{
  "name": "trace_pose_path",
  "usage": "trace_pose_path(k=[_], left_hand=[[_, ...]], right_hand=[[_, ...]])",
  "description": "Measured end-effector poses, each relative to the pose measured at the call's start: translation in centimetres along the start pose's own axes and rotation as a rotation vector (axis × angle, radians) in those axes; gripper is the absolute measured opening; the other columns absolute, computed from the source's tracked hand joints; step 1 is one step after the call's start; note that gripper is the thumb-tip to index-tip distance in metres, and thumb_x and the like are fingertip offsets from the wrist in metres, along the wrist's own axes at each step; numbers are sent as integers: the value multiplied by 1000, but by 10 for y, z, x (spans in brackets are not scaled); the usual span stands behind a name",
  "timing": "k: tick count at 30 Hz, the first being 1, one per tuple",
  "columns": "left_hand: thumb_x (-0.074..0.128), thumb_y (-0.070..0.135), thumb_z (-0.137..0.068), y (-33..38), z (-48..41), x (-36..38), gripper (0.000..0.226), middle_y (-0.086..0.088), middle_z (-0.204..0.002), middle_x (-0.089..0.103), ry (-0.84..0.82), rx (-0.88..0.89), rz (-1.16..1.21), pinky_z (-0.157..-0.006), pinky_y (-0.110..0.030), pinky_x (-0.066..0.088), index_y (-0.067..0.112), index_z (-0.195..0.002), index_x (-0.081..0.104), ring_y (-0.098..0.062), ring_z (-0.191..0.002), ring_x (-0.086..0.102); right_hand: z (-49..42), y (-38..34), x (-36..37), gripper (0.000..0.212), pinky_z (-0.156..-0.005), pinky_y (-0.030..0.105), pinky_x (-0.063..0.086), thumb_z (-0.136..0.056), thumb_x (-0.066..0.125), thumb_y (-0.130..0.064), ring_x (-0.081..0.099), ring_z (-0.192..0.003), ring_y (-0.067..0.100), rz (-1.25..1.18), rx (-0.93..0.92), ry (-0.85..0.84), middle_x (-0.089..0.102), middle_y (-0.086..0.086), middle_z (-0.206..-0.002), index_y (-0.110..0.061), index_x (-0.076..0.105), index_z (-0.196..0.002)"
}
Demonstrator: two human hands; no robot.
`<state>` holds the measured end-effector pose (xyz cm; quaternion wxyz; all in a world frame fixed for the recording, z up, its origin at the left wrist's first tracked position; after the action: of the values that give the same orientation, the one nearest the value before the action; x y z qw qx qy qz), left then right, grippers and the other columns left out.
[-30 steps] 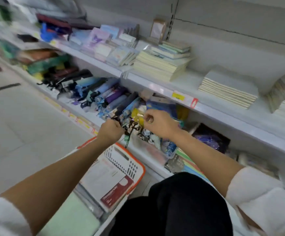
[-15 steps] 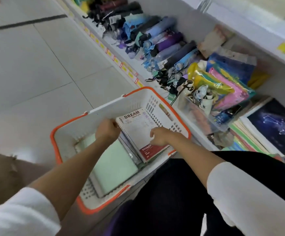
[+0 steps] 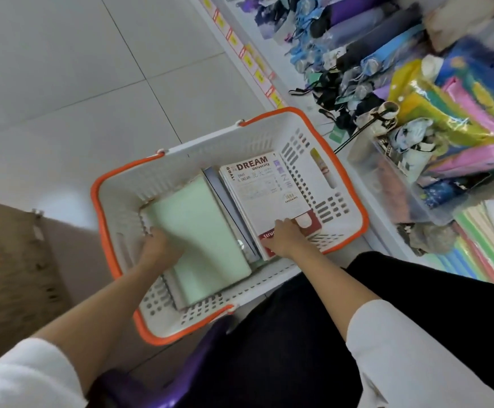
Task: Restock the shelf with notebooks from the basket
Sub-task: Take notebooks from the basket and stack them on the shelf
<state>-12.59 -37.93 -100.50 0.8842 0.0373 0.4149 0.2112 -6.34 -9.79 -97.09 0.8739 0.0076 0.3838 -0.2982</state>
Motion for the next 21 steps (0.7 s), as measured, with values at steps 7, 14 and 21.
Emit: trace_pose_path(k=[7, 14, 21], left_hand=[[69, 28, -77, 5, -6, 5, 59, -23, -123, 58, 69, -257, 275, -91, -38, 50, -4, -124, 52, -38, -113, 57], [77, 19, -75, 11, -5, 4, 44, -20, -96, 61, 57, -335, 447, -74, -33, 50, -9, -106, 62, -27, -83, 58], [78, 16, -75, 29, 3, 12, 80, -17, -128, 46, 144, -380, 686, -83, -31, 43, 1, -138, 31, -29, -114, 49]], right_hand=[[-12, 2, 4, 49, -76, 35, 49, -81, 71, -50, 55, -97, 25, 52, -54, 69, 54, 8, -108, -8, 56, -103], [-11, -6, -5, 29, -60, 28, 44, -84, 68, -37, 57, -76, 21, 142, -114, 45, 63, 4, -87, -11, 57, -91], [-3, 2, -27, 18, -64, 29, 48, -87, 50, -13, 59, -79, 25, -93, -102, 151, 64, 7, -91, -6, 60, -99]])
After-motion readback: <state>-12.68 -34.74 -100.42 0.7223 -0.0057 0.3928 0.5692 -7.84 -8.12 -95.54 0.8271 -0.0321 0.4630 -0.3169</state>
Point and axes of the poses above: each hand's wrist, its own z-axis away from the middle knuckle, its own x-axis out of the palm, y = z × x, the point moved 2 cm from there along -z, towards the middle knuckle
